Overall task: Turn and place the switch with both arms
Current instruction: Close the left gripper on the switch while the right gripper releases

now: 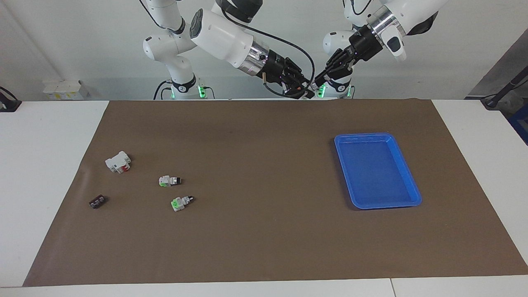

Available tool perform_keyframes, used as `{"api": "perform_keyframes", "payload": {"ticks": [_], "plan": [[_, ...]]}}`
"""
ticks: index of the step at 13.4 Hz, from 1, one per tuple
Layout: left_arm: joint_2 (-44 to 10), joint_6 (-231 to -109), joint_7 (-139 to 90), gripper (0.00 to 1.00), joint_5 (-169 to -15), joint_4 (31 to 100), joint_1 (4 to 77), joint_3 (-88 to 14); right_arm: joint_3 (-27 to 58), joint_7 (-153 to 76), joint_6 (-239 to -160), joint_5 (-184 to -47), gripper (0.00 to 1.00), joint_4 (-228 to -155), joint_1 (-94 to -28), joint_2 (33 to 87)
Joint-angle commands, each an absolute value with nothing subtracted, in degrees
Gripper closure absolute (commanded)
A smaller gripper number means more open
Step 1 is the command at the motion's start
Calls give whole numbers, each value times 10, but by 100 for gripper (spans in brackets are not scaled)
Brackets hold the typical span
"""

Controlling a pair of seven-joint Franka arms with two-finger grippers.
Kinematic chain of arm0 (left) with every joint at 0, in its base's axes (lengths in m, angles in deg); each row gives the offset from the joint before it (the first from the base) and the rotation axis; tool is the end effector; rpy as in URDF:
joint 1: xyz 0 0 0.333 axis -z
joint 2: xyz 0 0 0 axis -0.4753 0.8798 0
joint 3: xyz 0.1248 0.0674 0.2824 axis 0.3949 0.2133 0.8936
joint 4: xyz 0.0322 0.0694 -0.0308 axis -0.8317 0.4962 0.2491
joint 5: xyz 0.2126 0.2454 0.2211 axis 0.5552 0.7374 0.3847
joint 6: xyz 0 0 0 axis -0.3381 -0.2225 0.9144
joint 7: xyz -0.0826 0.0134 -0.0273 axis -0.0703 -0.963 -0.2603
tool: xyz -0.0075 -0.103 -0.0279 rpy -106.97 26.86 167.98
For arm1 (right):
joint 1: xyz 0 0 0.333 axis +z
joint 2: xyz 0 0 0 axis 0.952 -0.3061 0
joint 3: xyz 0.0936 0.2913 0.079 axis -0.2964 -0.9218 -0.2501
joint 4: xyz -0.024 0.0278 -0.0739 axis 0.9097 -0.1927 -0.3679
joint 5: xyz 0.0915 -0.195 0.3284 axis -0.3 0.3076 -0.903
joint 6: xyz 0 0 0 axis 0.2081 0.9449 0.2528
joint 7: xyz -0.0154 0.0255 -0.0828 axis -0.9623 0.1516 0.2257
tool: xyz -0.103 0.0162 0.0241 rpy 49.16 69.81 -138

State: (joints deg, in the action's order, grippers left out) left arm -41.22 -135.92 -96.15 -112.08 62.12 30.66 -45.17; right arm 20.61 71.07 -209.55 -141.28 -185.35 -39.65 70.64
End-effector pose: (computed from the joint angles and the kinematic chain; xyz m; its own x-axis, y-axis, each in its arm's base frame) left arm 0.4670 -0.1888 0.6658 0.2006 0.7156 -0.6691 0.9776 -0.1019 0.1841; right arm 0.5060 0.3760 0.5960 -0.0337 -0.5568 -0.8299 -0.9987 0.0501 0.0069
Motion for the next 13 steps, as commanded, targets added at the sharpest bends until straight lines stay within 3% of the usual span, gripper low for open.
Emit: {"api": "perform_keyframes", "payload": {"ticks": [1, 10, 11, 12, 13], "plan": [[-418, -1376, -1008, 100, -1143, 627, 316, -472, 191, 720, -2111, -1416, 100, -1838, -390, 696], [-419, -1366, -1027, 100, -1145, 629, 311, -466, 192, 722, -2100, -1415, 98, -1838, -390, 700], [-419, -1367, -1027, 100, -1145, 629, 311, -466, 192, 722, -2098, -1415, 91, -1838, -390, 701], [-419, -1366, -1027, 100, -1145, 629, 310, -465, 193, 720, -2088, -1405, 55, -1838, -390, 703], [-420, -1362, -1027, 100, -1145, 630, 310, -465, 193, 716, -2071, -1369, 1, -1838, -391, 707]]}}
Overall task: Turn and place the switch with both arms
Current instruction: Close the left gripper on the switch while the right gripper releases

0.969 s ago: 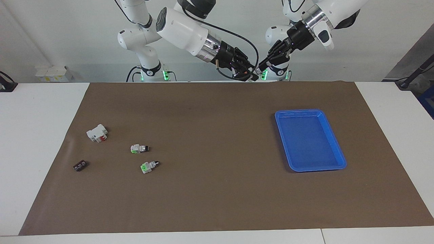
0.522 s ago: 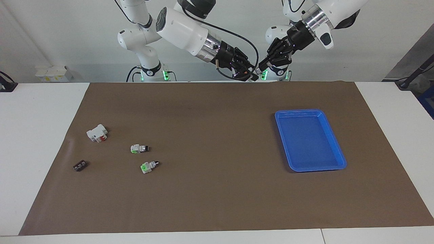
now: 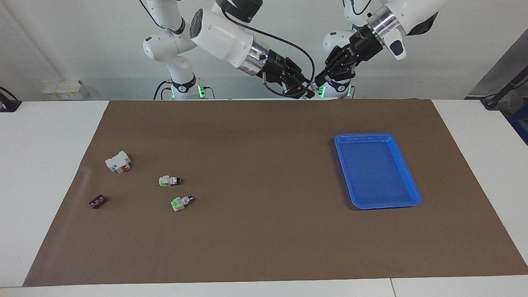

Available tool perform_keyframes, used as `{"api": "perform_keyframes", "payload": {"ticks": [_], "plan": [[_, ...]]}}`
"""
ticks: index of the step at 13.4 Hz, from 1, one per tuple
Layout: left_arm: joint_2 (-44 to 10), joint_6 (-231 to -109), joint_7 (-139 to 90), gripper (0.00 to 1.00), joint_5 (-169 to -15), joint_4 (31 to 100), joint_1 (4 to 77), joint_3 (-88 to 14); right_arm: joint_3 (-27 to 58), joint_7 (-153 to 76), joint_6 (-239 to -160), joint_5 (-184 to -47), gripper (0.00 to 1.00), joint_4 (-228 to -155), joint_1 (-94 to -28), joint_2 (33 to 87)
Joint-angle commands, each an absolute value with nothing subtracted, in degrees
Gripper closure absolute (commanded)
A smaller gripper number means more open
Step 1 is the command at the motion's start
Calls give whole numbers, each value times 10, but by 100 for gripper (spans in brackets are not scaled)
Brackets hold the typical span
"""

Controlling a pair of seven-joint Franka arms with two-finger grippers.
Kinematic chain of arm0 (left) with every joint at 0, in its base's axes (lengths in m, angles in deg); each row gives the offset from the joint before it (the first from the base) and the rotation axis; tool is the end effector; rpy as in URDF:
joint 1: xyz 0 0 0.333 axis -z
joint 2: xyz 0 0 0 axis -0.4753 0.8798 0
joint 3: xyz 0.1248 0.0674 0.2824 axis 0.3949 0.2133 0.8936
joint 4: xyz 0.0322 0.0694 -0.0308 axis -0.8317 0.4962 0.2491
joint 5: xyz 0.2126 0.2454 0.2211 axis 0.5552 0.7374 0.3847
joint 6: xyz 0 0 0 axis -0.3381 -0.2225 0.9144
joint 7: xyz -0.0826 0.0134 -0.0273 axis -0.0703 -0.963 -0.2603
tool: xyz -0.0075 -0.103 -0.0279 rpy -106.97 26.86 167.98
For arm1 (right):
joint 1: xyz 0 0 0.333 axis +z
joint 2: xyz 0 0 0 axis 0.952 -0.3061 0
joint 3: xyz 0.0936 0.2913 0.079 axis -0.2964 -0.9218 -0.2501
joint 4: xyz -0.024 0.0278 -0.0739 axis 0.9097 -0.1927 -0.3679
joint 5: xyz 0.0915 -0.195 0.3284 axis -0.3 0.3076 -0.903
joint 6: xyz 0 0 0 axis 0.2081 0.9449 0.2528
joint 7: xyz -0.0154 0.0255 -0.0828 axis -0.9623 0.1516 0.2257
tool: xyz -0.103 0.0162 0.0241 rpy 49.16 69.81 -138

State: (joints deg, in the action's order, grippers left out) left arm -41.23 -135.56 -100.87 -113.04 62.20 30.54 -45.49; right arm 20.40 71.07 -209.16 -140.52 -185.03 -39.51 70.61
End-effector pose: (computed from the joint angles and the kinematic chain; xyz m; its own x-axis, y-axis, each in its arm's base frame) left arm 0.4655 -0.1921 0.6654 0.1179 0.7113 -0.6929 0.9917 -0.0479 0.1196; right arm 0.5034 0.3794 0.5978 -0.0194 -0.5645 -0.8252 -0.9994 0.0358 -0.0010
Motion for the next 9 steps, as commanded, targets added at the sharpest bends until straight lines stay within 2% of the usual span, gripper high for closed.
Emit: {"api": "perform_keyframes", "payload": {"ticks": [1, 7, 9], "plan": [[-420, -1356, -1026, 100, -1145, 630, 310, -465, 192, 715, -2056, -1346, 0, -1838, -394, 716], [-421, -1354, -1020, 100, -1139, 638, 308, -449, 197, 687, -1986, -1336, 0, -1842, -414, 737], [-429, -1356, -1002, 100, -1134, 662, 307, -445, 197, 673, -1938, -1311, 0, -1845, -430, 752]]}}
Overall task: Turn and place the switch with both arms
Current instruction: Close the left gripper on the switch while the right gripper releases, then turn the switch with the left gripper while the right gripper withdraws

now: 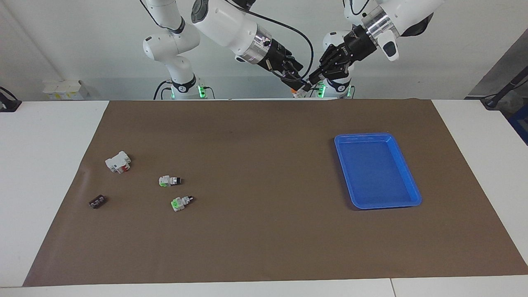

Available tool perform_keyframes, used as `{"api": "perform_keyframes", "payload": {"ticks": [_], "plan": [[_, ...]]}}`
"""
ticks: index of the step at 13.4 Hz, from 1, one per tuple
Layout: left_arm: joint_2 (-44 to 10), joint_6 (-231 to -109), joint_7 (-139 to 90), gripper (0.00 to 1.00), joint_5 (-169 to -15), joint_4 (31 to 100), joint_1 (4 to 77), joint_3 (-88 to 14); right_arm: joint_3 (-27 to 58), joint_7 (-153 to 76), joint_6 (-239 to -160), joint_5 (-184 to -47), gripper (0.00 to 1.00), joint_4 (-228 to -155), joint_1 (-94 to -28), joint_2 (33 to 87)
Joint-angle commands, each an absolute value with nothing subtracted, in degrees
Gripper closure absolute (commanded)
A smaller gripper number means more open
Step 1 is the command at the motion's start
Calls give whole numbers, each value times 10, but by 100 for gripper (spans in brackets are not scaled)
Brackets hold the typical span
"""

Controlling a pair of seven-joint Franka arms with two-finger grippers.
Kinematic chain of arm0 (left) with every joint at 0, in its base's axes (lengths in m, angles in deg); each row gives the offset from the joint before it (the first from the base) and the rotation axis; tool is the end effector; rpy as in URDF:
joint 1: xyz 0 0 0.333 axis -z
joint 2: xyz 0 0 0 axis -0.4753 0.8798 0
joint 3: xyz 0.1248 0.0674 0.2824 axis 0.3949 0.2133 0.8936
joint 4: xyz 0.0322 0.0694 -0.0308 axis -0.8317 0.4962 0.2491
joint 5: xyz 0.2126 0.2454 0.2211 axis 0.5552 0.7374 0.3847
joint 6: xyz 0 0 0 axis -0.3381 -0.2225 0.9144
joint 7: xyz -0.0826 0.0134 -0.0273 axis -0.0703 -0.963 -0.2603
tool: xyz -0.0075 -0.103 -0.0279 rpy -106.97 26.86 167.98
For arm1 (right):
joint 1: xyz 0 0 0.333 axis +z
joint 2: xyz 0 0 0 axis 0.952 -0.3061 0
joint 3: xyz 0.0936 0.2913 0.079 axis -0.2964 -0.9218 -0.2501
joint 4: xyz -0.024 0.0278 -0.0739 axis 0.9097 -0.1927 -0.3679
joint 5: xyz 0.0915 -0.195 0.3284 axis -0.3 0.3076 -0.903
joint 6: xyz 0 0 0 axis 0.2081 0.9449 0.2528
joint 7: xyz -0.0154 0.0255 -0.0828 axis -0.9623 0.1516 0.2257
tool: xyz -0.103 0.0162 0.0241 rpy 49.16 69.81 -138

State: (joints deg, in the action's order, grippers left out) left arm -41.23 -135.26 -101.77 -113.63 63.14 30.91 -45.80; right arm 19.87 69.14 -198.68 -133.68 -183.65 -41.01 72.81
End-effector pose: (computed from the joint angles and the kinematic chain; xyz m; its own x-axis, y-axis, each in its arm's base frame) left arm 0.4627 -0.1985 0.6572 0.0970 0.7078 -0.6997 0.9949 -0.0503 0.0870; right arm 0.4835 0.3723 0.6168 0.1111 -0.6397 -0.7605 -0.9907 -0.1321 -0.0336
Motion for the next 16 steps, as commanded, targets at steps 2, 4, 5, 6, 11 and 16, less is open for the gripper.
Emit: {"api": "perform_keyframes", "payload": {"ticks": [2, 4, 5, 6, 11, 16], "plan": [[-454, -1361, -966, 100, -1117, 709, 301, -445, 197, 658, -1904, -1308, 0, -1845, -455, 763], [-463, -1362, -916, 100, -1111, 748, 286, -445, 198, 653, -1892, -1291, 0, -1840, -464, 766], [-471, -1364, -886, 100, -1102, 769, 272, -445, 198, 640, -1892, -1267, 0, -1837, -469, 772], [-479, -1364, -852, 100, -1098, 790, 259, -444, 200, 622, -1891, -1240, 0, -1834, -470, 778], [-486, -1355, -653, 100, -1074, 858, 228, -433, 205, 417, -1850, -1147, 0, -1837, -541, 816], [-420, -1317, -404, 100, -1032, 843, 227, -378, 207, -14, -1791, -954, 0, -1838, -628, 818]]}}
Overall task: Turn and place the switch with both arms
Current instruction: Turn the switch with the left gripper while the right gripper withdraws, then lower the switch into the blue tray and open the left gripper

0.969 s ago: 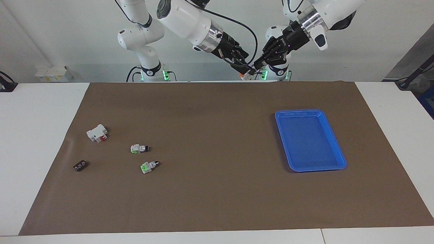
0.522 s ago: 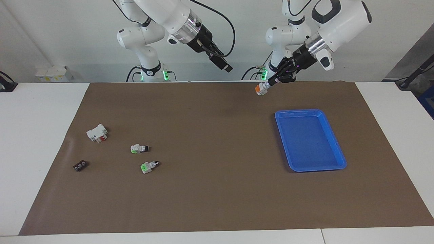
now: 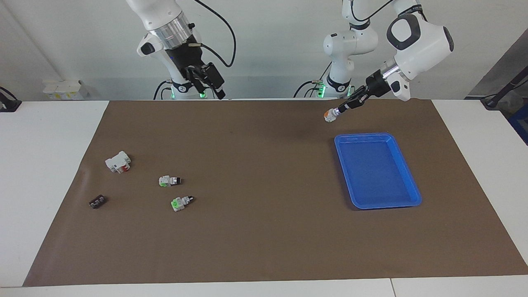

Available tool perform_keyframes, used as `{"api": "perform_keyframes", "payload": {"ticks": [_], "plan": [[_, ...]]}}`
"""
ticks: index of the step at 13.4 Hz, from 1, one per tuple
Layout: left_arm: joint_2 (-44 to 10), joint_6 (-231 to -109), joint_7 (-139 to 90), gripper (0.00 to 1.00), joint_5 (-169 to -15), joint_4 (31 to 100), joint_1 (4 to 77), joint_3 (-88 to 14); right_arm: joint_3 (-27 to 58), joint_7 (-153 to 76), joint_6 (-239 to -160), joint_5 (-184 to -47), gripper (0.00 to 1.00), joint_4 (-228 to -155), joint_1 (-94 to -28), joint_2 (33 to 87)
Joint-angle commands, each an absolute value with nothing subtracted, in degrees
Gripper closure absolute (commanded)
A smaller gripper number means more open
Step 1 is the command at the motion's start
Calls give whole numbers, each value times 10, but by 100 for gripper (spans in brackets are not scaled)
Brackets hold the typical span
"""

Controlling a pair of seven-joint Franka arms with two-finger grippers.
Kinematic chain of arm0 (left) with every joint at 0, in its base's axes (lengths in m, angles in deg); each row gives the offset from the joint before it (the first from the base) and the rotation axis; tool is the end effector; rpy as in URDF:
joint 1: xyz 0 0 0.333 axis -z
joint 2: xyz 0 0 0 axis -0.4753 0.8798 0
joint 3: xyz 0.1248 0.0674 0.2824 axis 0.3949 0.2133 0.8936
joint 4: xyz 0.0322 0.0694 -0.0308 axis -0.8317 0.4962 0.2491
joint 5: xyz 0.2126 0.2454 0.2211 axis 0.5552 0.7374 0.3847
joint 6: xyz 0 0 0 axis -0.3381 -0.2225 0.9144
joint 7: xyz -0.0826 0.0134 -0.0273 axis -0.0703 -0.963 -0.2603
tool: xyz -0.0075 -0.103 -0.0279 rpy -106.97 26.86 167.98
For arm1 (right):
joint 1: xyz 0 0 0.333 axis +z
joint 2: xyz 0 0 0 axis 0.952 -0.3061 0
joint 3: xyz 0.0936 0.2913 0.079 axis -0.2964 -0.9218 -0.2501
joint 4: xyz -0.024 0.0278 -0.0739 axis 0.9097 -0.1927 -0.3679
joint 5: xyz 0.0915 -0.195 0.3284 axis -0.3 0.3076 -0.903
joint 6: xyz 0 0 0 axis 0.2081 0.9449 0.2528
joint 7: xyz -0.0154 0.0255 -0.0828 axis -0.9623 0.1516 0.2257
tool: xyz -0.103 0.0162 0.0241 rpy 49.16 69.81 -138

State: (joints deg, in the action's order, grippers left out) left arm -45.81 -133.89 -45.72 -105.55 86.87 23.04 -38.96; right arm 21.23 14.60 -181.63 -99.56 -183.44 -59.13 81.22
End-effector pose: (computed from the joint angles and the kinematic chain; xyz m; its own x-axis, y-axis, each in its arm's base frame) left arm 0.4383 -0.0562 0.4891 0.6354 0.5873 -0.5012 0.7676 -0.5509 0.3275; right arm 0.5167 0.1544 0.6535 0.8499 -0.5234 -0.0614 -0.5169 -0.8053 -0.2904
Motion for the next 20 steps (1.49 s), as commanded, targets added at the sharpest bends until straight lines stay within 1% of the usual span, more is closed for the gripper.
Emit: {"api": "perform_keyframes", "payload": {"ticks": [1, 2, 4, 6, 7, 8, 10, 11, 12, 13, 14, 18, 20], "plan": [[-385, -1298, -372, 100, -1019, 814, 227, -377, 207, -71, -1776, -914, 0, -1835, -644, 817], [-345, -1277, -348, 100, -1010, 781, 227, -373, 207, -107, -1769, -877, 0, -1835, -656, 818], [-289, -1251, -304, 100, -988, 732, 226, -363, 208, -116, -1774, -861, 0, -1835, -664, 817], [-259, -1249, -248, 100, -971, 711, 225, -349, 208, -116, -1775, -860, 0, -1835, -664, 816], [-233, -1237, -239, 100, -965, 688, 225, -345, 208, -116, -1775, -860, 0, -1836, -664, 816], [-190, -1208, -224, 100, -938, 644, 225, -346, 208, -116, -1774, -860, 0, -1837, -666, 816], [-105, -1116, -157, 100, -889, 519, 224, -346, 208, -118, -1773, -859, 0, -1836, -672, 814], [-74, -1088, -141, 100, -874, 479, 224, -347, 208, -125, -1769, -855, 0, -1836, -673, 814], [-49, -1089, -125, 100, -853, 468, 226, -351, 208, -132, -1768, -852, 0, -1836, -674, 814], [-37, -1104, -101, 100, -827, 466, 229, -355, 208, -134, -1768, -852, 0, -1837, -679, 816], [-35, -1126, -70, 100, -791, 464, 235, -361, 208, -133, -1768, -852, 0, -1841, -680, 818], [-8, -1197, -1, 100, -755, 469, 240, -385, 200, -132, -1768, -852, 0, -1845, -691, 818], [-7, -1228, 41, 100, -745, 479, 241, -390, 200, -136, -1767, -852, 0, -1845, -702, 815]]}}
